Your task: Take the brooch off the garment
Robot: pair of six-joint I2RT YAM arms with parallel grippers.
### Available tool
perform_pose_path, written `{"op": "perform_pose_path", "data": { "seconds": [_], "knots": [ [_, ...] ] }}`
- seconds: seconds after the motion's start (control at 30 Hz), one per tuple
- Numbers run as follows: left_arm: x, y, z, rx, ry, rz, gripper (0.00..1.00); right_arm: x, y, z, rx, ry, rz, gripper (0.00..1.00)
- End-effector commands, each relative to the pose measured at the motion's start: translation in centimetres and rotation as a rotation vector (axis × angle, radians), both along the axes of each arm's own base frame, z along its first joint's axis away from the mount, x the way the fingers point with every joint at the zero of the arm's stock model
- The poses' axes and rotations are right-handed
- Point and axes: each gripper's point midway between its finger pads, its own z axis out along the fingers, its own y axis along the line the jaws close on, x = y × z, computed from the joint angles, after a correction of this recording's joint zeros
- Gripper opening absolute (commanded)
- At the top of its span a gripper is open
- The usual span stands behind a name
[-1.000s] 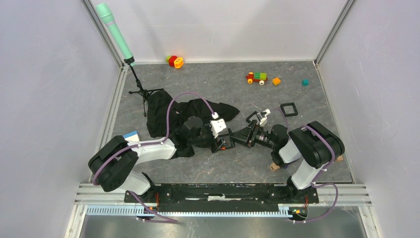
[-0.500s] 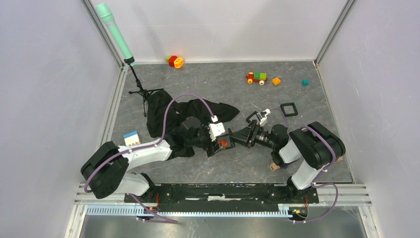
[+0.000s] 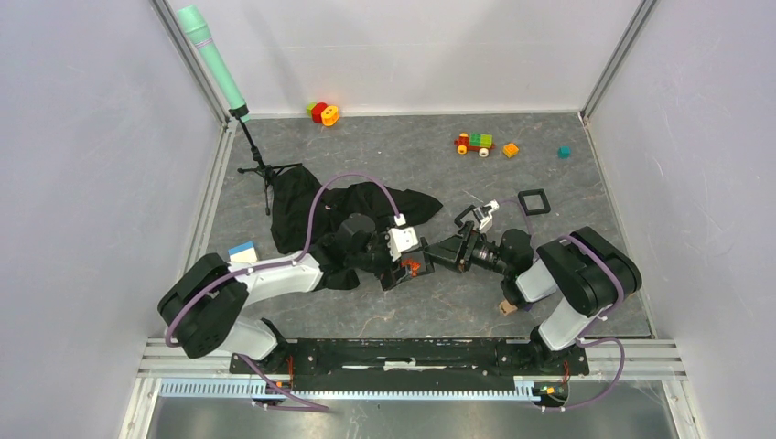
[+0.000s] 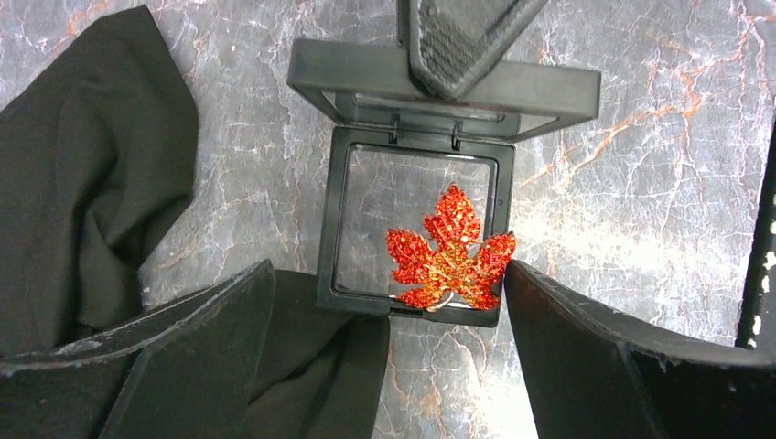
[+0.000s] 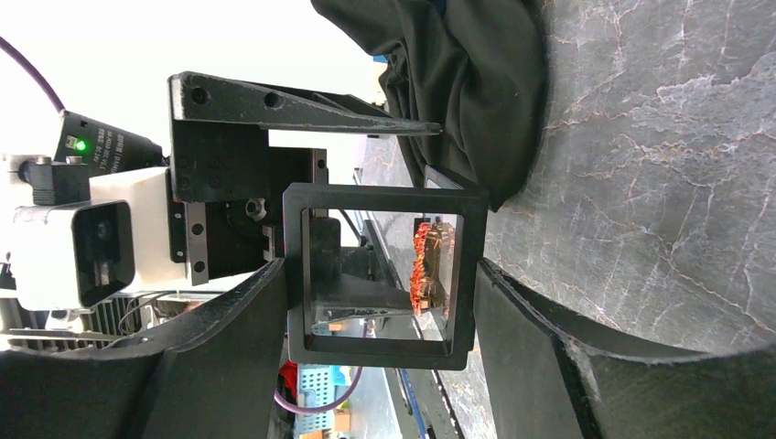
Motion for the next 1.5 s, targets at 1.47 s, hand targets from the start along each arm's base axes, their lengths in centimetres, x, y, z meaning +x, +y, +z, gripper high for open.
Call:
{"op": "perform_pose_path", "data": {
  "seconds": [1.47],
  "knots": [
    [2.1,4.1,6.3,-0.193,-0.003,0.322,1.00,3.4,-4.9,-4.1,-0.214,-0.048,-0.081,0.52]
  ]
}}
